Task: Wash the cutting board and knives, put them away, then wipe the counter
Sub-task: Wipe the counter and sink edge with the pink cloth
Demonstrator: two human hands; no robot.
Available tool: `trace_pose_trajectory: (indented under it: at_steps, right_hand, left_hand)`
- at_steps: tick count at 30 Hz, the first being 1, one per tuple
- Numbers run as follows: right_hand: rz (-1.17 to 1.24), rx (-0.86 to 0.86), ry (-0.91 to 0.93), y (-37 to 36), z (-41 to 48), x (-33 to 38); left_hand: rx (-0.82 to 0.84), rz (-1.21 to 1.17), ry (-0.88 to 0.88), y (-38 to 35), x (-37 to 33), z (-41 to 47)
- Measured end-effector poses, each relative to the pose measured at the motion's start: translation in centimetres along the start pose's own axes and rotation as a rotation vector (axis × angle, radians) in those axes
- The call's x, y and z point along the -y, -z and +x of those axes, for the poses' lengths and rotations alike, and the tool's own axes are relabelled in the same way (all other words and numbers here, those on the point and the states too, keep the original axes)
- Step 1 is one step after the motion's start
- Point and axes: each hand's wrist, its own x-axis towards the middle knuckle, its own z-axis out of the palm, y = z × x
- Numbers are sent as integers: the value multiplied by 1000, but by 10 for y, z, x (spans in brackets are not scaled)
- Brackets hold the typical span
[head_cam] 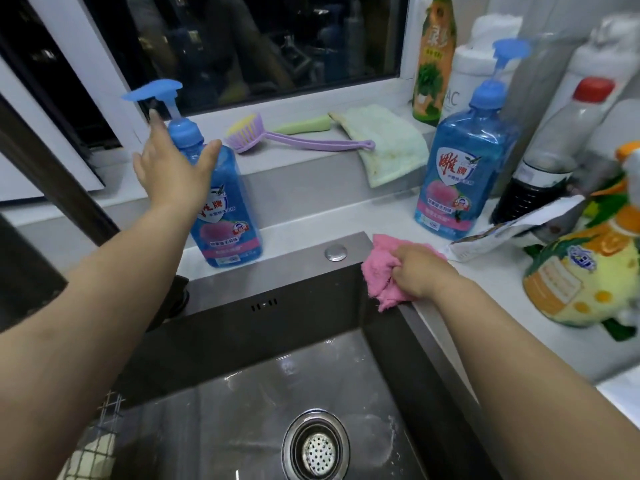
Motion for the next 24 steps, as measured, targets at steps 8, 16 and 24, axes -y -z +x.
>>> trace_pose_trajectory:
  at_steps: [8, 16, 24]
  right_hand:
    - [33, -67, -88, -16, -104, -29]
    - [180, -605, -218, -56, -203, -34]
    - [-10, -5, -89, -79, -178, -40]
  left_hand:
    - [139, 144, -171, 19, -9, -65]
    - [552, -106, -394, 51, -13, -217]
    - [744, -124, -322, 75, 25, -316]
